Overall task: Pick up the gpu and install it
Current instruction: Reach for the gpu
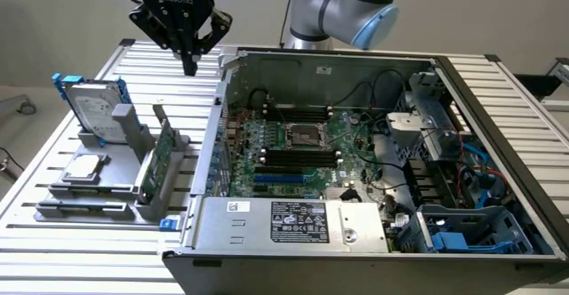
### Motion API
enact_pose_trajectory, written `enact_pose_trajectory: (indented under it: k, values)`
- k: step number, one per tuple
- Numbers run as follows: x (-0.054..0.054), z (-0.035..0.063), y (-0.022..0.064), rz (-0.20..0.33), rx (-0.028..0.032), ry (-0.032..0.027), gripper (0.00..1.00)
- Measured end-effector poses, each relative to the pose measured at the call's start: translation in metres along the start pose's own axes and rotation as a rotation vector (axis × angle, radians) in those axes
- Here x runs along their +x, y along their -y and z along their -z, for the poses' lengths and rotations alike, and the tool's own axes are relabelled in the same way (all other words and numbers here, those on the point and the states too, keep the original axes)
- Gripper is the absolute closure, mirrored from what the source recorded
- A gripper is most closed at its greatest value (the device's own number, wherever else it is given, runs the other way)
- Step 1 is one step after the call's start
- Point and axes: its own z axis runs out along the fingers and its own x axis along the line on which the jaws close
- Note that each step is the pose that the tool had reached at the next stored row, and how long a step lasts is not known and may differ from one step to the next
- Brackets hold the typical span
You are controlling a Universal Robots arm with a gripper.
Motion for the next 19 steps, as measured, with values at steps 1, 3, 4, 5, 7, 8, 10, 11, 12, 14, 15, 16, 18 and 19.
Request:
enact_pose_trajectory:
  k: [1,3,4,5,7,8,10,11,12,14,15,16,18,19]
  values:
    - [0.004,-0.0007,-0.0002,0.0,0.0002,-0.0015,0.89]
    - [0.013,-0.0023,-0.0007,0.0,0.0006,-0.0042,0.89]
    - [0.018,-0.003,-0.0009,0.0,0.0008,-0.0057,0.89]
    - [0.022,-0.0037,-0.0012,0.0,0.001,-0.0073,0.89]
    - [0.032,-0.0052,-0.0019,-0.001,0.0018,-0.0104,0.89]
    - [0.036,-0.0058,-0.0022,-0.001,0.0025,-0.0117,0.89]
    - [0.045,-0.0071,-0.0032,-0.001,0.0043,-0.0143,0.89]
    - [0.05,-0.0077,-0.0038,-0.001,0.0058,-0.0157,0.89]
    - [0.054,-0.0083,-0.0044,-0.001,0.0078,-0.017,0.89]
    - [0.063,-0.0092,-0.0064,-0.002,0.0157,-0.0179,0.89]
    - [0.067,-0.0098,-0.0076,-0.002,0.0205,-0.0176,0.89]
    - [0.071,-0.0105,-0.0089,-0.001,0.0258,-0.0172,0.89]
    - [0.075,-0.0113,-0.0107,0.002,0.0352,-0.0169,0.89]
    - [0.076,-0.0118,-0.0113,0.009,0.0371,-0.0169,0.89]
